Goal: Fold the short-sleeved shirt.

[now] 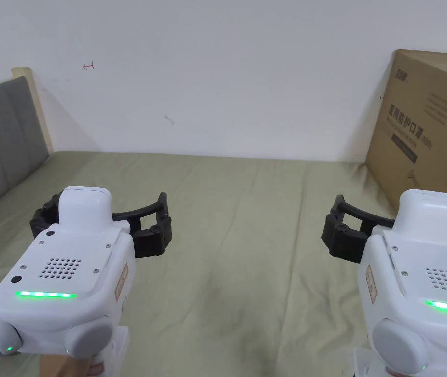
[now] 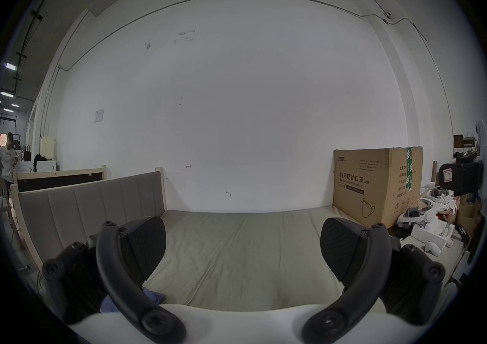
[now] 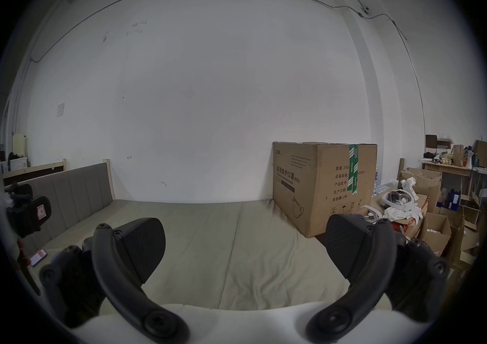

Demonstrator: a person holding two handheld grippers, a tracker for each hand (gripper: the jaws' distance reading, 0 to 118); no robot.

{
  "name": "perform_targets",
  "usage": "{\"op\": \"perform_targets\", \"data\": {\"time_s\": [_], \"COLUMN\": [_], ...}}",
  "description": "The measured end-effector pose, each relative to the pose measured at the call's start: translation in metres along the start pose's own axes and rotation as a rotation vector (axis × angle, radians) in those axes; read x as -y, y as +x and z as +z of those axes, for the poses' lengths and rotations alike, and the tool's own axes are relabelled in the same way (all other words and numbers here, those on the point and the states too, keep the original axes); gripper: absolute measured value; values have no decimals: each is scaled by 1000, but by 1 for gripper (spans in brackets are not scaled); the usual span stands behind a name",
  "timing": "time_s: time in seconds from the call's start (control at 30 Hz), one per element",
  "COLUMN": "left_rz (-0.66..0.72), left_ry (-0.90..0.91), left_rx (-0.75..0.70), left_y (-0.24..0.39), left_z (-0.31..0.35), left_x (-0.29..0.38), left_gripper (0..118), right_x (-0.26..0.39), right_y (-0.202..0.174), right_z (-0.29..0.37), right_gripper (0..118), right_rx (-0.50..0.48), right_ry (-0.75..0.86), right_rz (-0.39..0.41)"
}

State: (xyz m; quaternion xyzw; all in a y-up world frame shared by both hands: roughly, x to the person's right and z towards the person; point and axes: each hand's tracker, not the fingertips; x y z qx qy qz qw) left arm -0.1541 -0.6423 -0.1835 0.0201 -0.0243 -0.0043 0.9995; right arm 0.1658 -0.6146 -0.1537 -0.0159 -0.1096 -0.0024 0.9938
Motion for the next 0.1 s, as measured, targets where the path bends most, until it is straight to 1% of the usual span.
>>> {"op": "perform_targets", "data": {"time_s": [0.1], "left_rz": [0], "left_ry": [1], "left_rx": [2], "left_y": [0], "left_z": [0], "left_x": [0], "left_gripper": [115], "right_x": [0], "right_y": [0], "right_z": [1], "right_gripper": [118], "right_rx": [-3], "right_ry": [8], "right_rz": [6]}}
